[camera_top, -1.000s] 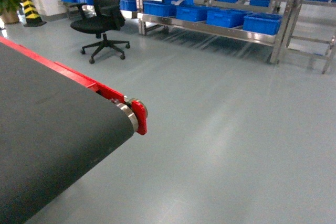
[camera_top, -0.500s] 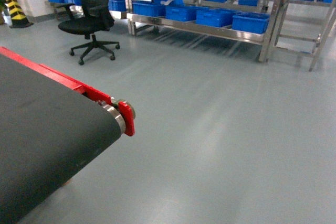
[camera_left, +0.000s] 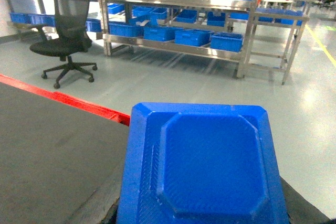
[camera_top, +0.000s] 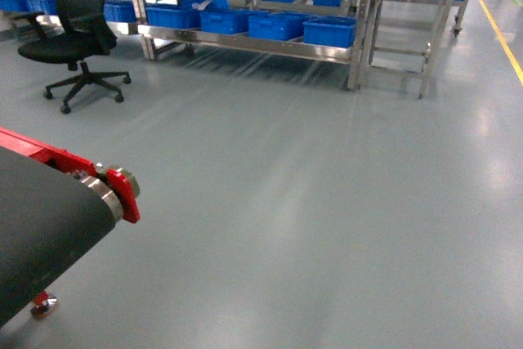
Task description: Sort blue parts and orange caps into right shelf containers
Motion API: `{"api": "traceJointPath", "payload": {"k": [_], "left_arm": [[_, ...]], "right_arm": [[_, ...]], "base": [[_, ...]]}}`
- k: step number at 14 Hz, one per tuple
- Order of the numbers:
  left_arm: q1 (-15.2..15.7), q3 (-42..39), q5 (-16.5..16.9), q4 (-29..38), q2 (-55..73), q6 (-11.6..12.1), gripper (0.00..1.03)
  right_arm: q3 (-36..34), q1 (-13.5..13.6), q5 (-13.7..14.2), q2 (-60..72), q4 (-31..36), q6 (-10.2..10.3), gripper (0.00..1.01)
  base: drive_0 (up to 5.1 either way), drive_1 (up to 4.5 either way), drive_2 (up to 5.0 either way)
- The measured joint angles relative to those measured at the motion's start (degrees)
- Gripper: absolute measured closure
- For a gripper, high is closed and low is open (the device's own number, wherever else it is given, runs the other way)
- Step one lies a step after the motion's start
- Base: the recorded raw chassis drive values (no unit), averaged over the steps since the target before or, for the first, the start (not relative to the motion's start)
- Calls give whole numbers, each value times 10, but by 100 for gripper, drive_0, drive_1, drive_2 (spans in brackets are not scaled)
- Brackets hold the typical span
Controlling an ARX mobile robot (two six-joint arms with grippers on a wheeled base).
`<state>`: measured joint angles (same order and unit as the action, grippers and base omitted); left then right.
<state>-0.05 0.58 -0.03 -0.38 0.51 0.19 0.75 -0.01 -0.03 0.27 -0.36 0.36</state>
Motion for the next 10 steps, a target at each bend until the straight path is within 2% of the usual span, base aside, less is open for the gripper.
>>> {"api": "traceJointPath", "payload": {"k": [10], "left_arm": [[0,0,0,0,0,0,59]], "right_arm": [[0,0,0,0,0,0,57]], "base": [[-151,-151,-151]]}}
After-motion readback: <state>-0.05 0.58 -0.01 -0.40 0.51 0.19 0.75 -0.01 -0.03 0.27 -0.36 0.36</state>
